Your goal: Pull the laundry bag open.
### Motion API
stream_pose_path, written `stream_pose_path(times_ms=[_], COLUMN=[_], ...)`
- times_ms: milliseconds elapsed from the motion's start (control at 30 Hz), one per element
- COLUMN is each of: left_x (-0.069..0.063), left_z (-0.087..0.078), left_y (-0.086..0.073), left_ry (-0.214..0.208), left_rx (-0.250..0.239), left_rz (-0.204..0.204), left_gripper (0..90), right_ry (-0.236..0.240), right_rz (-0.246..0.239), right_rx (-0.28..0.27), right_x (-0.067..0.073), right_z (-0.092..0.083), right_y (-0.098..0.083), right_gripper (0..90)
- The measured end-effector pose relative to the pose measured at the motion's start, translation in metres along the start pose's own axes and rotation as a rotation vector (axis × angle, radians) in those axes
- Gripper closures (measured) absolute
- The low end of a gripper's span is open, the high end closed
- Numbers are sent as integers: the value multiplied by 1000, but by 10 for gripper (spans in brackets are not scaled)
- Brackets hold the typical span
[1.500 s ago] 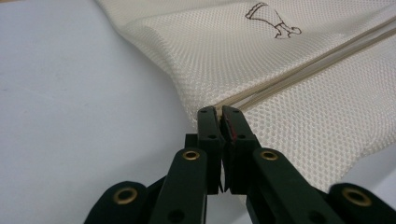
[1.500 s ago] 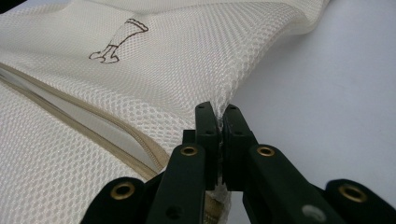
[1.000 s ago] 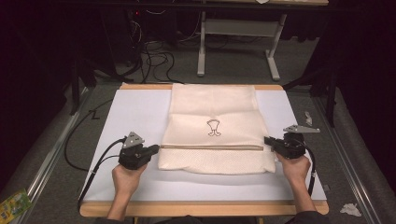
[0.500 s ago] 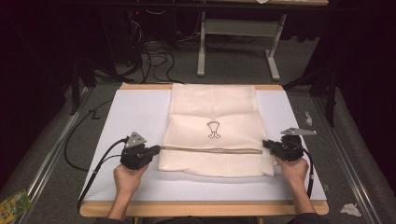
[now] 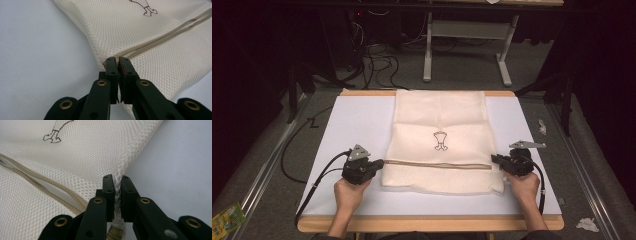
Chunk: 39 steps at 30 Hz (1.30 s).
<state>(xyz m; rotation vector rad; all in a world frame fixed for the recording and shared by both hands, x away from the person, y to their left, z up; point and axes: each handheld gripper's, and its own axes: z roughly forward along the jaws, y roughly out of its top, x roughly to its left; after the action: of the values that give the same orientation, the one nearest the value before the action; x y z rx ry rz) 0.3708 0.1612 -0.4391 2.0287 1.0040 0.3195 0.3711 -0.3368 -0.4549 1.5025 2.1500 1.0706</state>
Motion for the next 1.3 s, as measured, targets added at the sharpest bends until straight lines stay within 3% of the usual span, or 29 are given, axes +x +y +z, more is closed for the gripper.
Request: stream_pose_path(times_ms=[333,567,667,867,1300], left_x=[-2,-4,-3,2,28], left_z=[5,-1,-8,-23,-44], left_y=[-7,-5,-3,0,-1], left_ry=[4,9,31,79,146], left_rx=[21,-50,-95,-176,-251], left_rz=[4,9,25,9,-80], left_gripper=[857,798,725,624,533], right_ry=[-19,-68,-79,-84,-134], right_rz=[-11,-21,-36,-29,37], right_rx=[5,-45,-93,-170,-268], right_x=[2,5,7,4,-23], right_z=[0,-8,-18,-34,-58], right_y=[-3,-4,-2,4,-1], right_gripper=[770,616,595,563,504])
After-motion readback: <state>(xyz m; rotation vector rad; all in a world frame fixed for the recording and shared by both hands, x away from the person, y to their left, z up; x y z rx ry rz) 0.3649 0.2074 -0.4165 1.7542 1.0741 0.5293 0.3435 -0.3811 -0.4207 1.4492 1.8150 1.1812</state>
